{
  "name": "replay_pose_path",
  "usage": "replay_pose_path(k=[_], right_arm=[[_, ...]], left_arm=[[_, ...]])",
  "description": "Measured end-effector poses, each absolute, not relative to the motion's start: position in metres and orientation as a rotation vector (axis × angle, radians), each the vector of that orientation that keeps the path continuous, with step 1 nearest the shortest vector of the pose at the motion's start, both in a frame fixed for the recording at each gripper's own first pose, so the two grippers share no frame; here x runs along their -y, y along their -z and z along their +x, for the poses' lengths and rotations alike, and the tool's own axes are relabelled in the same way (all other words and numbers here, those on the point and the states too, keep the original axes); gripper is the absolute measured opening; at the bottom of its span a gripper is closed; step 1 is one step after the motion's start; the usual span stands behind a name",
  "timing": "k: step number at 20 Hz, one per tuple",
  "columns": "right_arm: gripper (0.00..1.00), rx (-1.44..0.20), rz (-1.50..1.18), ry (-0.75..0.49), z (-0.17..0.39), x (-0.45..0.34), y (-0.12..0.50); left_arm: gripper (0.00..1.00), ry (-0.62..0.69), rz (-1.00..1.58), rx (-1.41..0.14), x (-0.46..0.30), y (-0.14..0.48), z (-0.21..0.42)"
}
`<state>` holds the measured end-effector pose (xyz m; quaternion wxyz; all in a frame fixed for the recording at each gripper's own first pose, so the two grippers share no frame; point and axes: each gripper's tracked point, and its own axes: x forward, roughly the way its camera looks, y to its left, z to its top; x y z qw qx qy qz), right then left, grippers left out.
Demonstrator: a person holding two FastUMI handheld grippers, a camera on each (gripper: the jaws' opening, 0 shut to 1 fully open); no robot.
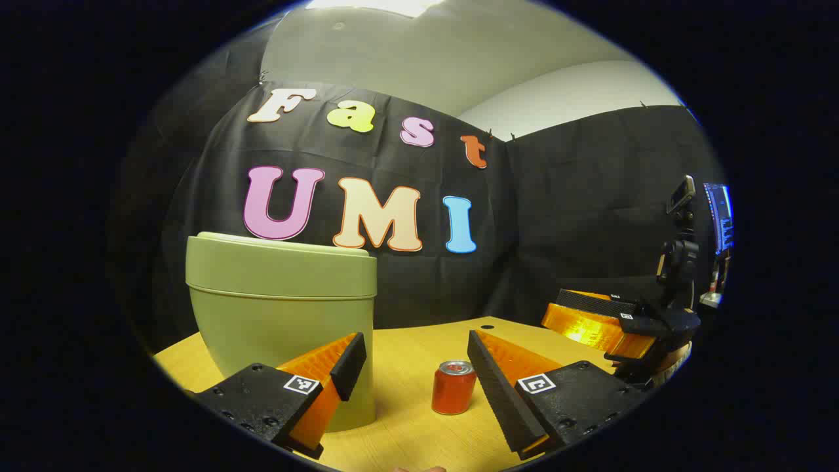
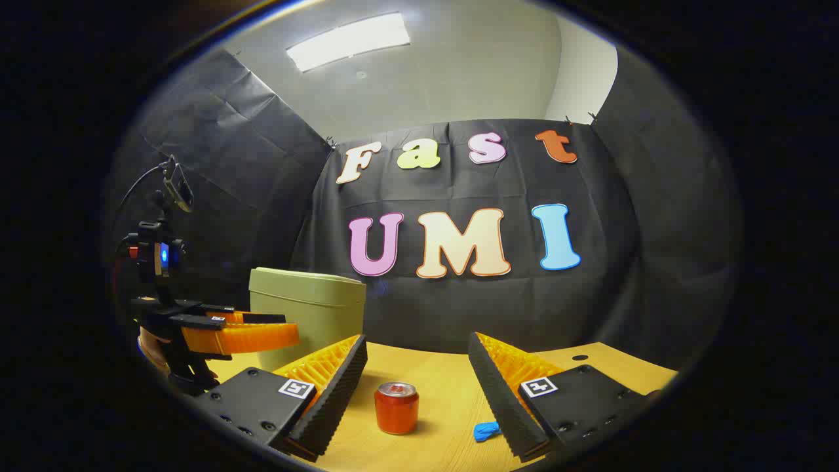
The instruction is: Press the lid of the desktop garbage bin to open it, pick up the crumpled paper on the desktop and throw it into the bin, then pick up the pop can on the desktop and drop it into the bin, and finally close the garbage bin lid.
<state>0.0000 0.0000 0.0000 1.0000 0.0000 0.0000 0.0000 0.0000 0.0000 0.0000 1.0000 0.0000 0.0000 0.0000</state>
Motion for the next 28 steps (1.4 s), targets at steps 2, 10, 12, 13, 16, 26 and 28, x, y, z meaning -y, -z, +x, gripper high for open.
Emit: replay_pose_path(k=[2,10,12,13,16,26,28], right_arm=[[0.98,-0.011,0.001,-0.002,0.001,0.0,0.003],[0.98,-0.037,-0.023,0.013,0.004,0.004,0.013],[0.98,-0.051,-0.029,0.009,0.004,0.002,0.019],[0.98,-0.057,-0.03,0.006,0.005,0.0,0.022],[0.98,-0.074,-0.035,0.001,0.007,-0.001,0.027],[0.98,-0.071,-0.013,0.006,0.005,0.003,0.024],[0.98,-0.065,-0.009,0.011,0.005,0.006,0.022]], left_arm=[[0.93,0.0,0.007,0.011,0.0,-0.004,-0.001],[0.94,-0.037,-0.008,0.029,-0.008,-0.008,-0.003],[0.94,-0.031,-0.016,0.02,-0.006,-0.005,-0.003],[0.94,-0.03,-0.019,0.014,-0.006,-0.003,-0.001],[0.94,-0.029,-0.026,0.0,-0.007,0.0,0.0],[0.93,-0.056,-0.014,-0.008,-0.013,0.001,-0.002],[0.8,-0.08,-0.016,-0.011,-0.018,0.002,-0.002]])
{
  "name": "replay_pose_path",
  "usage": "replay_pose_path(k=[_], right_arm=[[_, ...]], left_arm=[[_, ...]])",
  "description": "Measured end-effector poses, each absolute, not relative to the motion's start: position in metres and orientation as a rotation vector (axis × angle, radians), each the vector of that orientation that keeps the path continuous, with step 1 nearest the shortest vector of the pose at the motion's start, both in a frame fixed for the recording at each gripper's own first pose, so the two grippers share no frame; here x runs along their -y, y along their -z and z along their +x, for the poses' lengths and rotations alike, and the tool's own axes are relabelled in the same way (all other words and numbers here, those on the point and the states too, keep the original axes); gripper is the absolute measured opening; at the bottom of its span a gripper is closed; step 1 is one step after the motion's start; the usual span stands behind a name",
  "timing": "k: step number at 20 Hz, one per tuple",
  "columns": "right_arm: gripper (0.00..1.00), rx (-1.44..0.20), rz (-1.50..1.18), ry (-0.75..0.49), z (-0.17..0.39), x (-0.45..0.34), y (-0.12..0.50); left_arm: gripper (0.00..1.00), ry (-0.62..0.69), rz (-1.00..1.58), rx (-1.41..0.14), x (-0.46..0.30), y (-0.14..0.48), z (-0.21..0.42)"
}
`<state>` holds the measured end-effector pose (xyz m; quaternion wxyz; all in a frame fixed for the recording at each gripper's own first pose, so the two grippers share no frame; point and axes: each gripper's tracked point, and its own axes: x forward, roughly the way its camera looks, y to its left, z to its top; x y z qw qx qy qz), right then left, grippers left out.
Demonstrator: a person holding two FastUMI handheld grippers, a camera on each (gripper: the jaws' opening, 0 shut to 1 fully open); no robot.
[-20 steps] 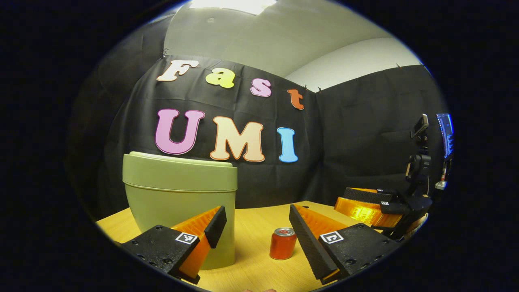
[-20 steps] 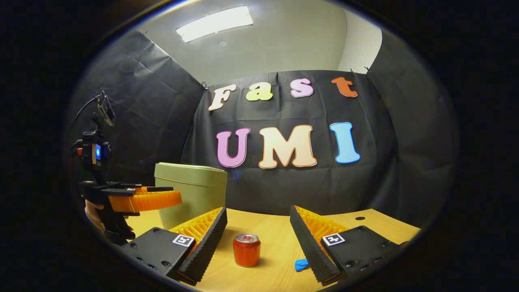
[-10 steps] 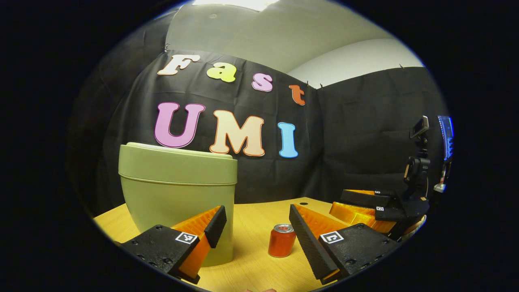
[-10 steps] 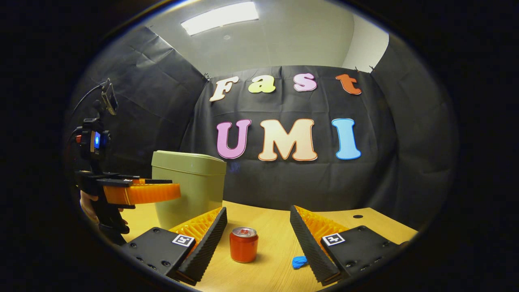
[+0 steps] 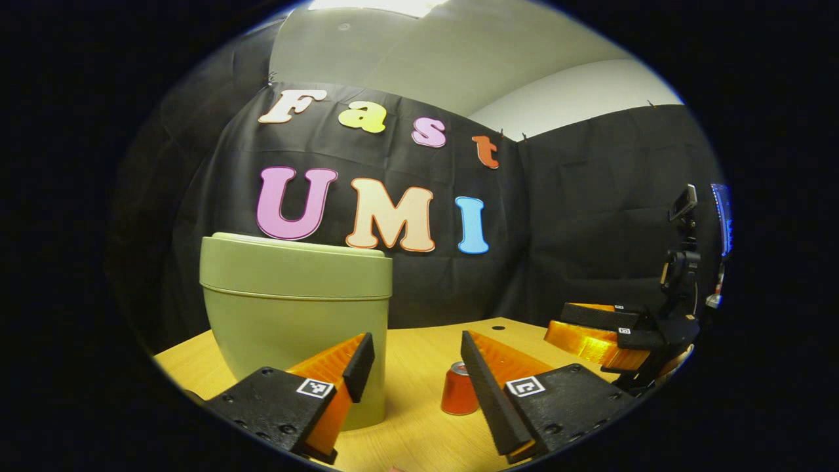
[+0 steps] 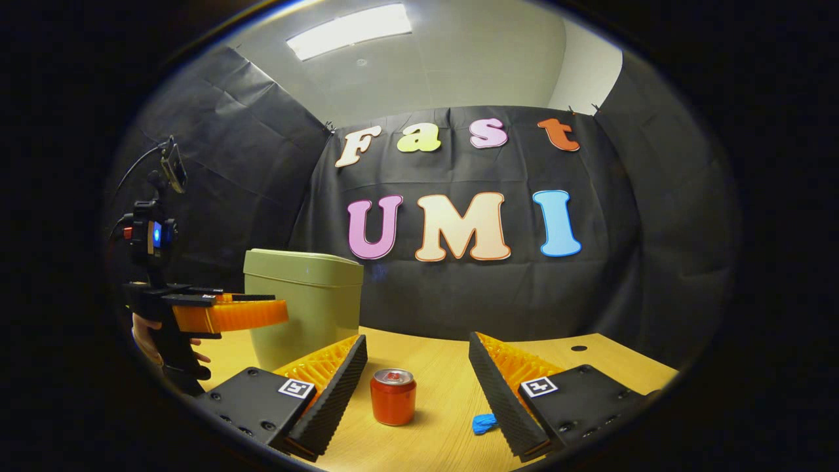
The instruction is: Press the lid of the desktop garbage bin to open it, pick up the crumpled paper on the desktop and throw it into the bin, then pick up the pop can on the desktop and drop it into the bin, and finally close the garbage bin lid.
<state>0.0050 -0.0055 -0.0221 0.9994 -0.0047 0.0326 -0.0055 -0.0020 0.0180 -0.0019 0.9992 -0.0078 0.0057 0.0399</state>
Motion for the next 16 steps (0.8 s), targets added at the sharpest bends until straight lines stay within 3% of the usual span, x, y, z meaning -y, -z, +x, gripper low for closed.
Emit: replay_pose_path(k=[3,8,12,16], right_arm=[[0.98,-0.064,-0.014,0.014,0.004,0.006,0.022],[0.98,-0.071,-0.009,0.002,0.004,0.003,0.023],[0.98,-0.069,-0.007,0.001,0.004,0.004,0.021],[0.98,-0.06,-0.005,0.007,0.003,0.007,0.018]], left_arm=[[0.69,-0.082,-0.012,-0.024,-0.017,0.004,-0.002],[0.16,-0.082,0.006,-0.026,-0.017,0.002,-0.003],[0.0,-0.113,0.029,-0.03,-0.025,-0.002,-0.006],[0.0,-0.117,0.013,-0.02,-0.029,-0.017,-0.012]])
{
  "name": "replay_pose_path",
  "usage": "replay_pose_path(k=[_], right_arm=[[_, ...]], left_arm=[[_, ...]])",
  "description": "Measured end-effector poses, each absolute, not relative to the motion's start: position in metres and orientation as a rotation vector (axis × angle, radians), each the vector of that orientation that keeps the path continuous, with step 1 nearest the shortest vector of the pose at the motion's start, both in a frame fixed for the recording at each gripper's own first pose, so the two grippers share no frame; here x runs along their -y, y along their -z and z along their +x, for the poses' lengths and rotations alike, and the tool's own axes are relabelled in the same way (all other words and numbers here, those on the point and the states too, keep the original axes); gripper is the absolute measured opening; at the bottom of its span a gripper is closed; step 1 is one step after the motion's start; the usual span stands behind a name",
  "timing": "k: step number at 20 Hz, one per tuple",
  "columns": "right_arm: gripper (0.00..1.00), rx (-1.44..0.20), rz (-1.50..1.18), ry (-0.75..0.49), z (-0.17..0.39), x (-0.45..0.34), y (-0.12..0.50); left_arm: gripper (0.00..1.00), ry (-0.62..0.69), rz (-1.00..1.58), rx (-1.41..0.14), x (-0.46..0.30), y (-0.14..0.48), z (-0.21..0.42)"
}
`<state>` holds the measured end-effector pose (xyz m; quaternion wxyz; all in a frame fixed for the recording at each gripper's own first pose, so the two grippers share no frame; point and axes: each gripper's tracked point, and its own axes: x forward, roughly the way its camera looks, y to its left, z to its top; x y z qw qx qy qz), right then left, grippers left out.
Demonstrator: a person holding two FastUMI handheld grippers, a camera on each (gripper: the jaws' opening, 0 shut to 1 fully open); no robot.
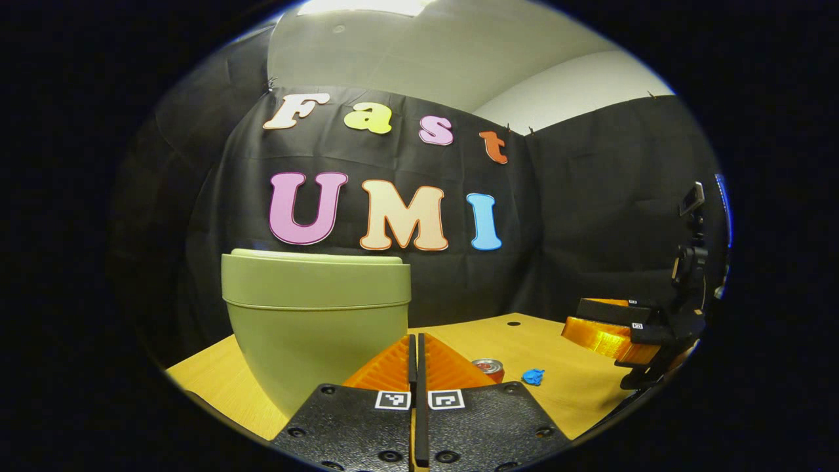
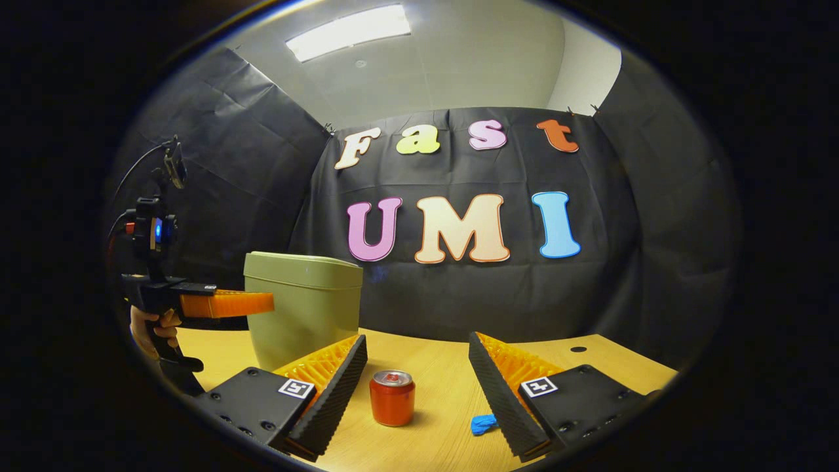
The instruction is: Press the lid of the desktop garbage bin to open it, pick up the crumpled paper on the desktop and throw it into the bin, then pick up the pop can on the desktop and drop it into the bin, and finally close the garbage bin lid.
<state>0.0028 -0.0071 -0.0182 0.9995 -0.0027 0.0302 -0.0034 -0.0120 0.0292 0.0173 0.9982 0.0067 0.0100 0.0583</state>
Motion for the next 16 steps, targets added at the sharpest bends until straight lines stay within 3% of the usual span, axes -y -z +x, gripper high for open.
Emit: replay_pose_path(k=[10,16], right_arm=[[0.98,-0.083,0.021,0.001,0.001,0.008,0.022],[0.98,-0.089,0.012,-0.026,-0.002,-0.001,0.02]], left_arm=[[0.0,-0.29,0.074,0.091,-0.091,-0.125,0.009],[0.0,-0.374,0.047,0.002,-0.129,-0.101,0.028]])
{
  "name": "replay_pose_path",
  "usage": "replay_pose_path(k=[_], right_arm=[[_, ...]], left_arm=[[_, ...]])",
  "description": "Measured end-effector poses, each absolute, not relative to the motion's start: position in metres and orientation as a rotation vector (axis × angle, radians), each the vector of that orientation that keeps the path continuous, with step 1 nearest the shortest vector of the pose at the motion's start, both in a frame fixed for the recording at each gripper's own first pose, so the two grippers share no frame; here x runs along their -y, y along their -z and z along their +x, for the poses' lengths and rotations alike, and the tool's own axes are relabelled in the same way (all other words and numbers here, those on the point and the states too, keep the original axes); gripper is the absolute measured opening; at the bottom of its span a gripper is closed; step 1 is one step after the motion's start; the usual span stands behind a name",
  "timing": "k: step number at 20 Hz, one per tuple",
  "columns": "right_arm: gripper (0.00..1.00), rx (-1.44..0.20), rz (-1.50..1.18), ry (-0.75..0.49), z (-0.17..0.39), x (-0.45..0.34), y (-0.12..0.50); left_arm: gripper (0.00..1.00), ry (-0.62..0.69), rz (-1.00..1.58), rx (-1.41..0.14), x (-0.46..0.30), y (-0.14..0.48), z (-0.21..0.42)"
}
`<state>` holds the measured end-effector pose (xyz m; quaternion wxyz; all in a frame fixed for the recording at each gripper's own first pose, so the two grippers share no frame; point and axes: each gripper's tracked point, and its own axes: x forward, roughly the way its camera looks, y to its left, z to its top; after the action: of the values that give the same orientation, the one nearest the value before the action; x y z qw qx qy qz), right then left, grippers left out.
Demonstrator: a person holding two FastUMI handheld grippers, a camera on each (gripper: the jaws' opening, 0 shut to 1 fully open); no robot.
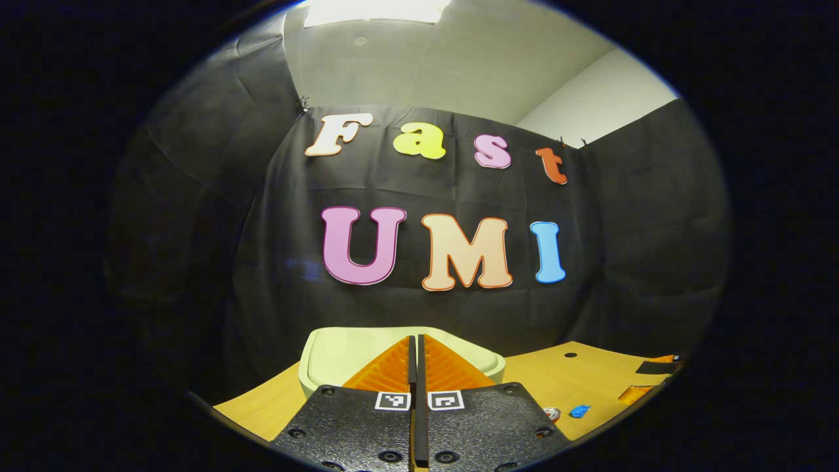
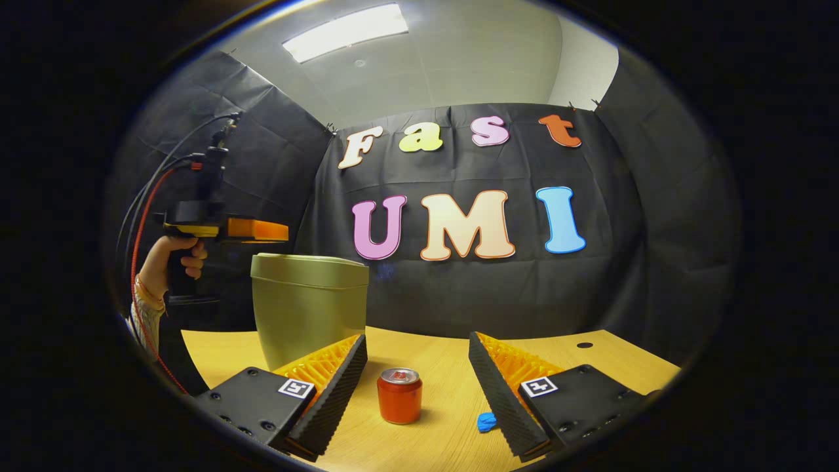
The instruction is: Press the lid of the desktop garbage bin to open it, pick up the crumpled paper on the desktop and throw it into the bin, then pick up the pop can on the desktop and drop it into the bin, and finally close the garbage bin lid.
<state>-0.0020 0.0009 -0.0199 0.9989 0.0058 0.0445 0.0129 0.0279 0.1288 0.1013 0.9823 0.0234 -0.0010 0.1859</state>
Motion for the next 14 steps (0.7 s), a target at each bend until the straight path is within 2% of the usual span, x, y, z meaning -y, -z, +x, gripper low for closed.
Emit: replay_pose_path(k=[1,3,10,14], right_arm=[[1.0,-0.086,0.012,-0.031,-0.004,-0.002,0.018],[0.98,-0.075,0.013,-0.033,-0.006,-0.002,0.011],[1.0,-0.056,0.021,-0.03,-0.009,0.003,0.003],[0.98,-0.068,0.031,-0.014,-0.007,0.01,0.006]], left_arm=[[0.0,-0.383,0.043,-0.021,-0.133,-0.095,0.029],[0.0,-0.377,0.039,-0.08,-0.133,-0.08,0.032],[0.0,-0.383,0.053,-0.101,-0.133,-0.079,0.033],[0.0,-0.393,0.099,-0.131,-0.133,-0.076,0.034]])
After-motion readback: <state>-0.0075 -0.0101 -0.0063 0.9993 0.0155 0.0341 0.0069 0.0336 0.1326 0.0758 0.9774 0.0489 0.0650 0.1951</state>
